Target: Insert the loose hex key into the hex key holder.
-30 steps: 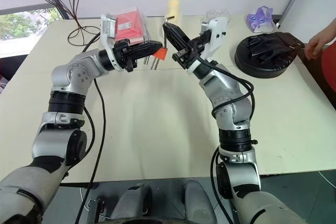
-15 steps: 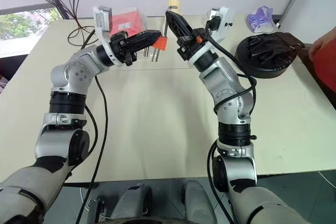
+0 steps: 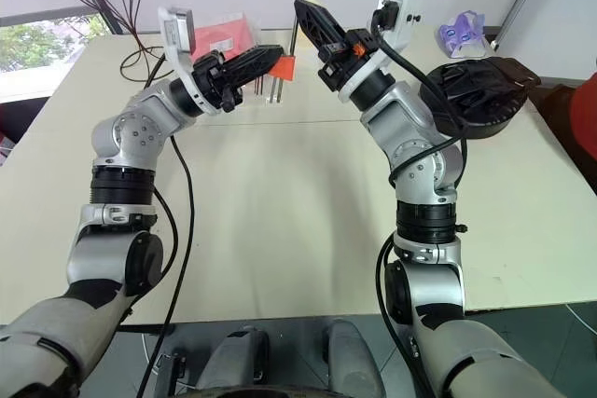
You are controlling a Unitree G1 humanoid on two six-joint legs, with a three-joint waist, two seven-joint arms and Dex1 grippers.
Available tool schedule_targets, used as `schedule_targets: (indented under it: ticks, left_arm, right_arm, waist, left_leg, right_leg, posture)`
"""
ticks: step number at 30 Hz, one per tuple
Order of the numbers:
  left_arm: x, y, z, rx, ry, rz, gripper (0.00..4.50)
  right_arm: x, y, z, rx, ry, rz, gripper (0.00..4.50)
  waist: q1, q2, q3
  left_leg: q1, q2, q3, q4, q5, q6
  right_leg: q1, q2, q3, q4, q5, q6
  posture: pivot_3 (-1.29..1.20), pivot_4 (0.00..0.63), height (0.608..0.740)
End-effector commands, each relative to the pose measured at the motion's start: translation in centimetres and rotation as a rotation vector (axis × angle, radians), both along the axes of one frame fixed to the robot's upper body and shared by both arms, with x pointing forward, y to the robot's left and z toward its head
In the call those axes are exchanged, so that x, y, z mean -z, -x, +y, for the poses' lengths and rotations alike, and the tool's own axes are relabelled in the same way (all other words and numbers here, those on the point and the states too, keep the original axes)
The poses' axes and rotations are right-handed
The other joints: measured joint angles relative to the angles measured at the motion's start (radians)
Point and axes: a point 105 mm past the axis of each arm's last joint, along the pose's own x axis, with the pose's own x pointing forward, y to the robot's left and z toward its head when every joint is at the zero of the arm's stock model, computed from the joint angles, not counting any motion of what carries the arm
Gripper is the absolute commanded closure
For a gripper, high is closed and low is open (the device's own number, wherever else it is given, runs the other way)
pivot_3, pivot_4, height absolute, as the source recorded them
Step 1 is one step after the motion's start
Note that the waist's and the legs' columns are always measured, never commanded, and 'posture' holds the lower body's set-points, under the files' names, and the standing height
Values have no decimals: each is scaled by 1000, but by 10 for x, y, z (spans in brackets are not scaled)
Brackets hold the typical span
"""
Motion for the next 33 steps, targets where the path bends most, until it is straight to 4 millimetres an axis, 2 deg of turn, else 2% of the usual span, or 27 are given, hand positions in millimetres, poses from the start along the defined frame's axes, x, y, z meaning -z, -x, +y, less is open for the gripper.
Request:
schedule_targets:
  ticks: [1,7,8,21,23,25,31,33]
  left_arm:
    - [-26,11,8,5,65,-108,4288]
    - [-27,11,9,1,63,-112,4288]
    - [-27,11,9,0,63,-113,4288]
    - [-17,11,5,8,35,-107,4288]
    - [-15,12,4,10,31,-106,4288]
    - [-14,12,3,11,29,-104,4288]
    - [-12,12,3,12,20,-102,4288]
    - [-12,11,3,12,16,-102,4288]
  right_arm:
    - [-6,1,-9,22,-10,-19,3422]
    - [-2,2,-6,12,3,-15,379]
    - [-2,2,-6,13,4,-14,32]
    - [-7,3,-4,17,17,-43,32]
    - [-8,3,-2,6,28,-48,545]
    - [-8,4,1,-6,38,-52,1299]
    - [-6,6,6,-27,72,-51,4447]
    - [-7,7,7,-27,84,-60,4447]
  waist:
    - [1,0,0]
    - [1,0,0]
    - [1,0,0]
    - [1,0,0]
    - [1,0,0]
    - [1,0,0]
    - [-1,0,0]
    - [1,0,0]
  left_leg:
    - [0,0,0,0,0,0]
    - [0,0,0,0,0,0]
    - [0,0,0,0,0,0]
    - [0,0,0,0,0,0]
    - [0,0,0,0,0,0]
    - [0,0,0,0,0,0]
    - [0,0,0,0,0,0]
    - [0,0,0,0,0,0]
  right_leg:
    - [0,0,0,0,0,0]
    - [0,0,0,0,0,0]
    - [0,0,0,0,0,0]
    - [0,0,0,0,0,0]
    - [0,0,0,0,0,0]
    - [0,0,0,0,0,0]
    - [0,0,0,0,0,0]
    - [0,0,0,0,0,0]
  posture:
    - [0,150,740]
    - [0,150,740]
    - [0,150,740]
    - [0,150,740]
    - [0,150,740]
    - [0,150,740]
    - [0,150,740]
    - [0,150,740]
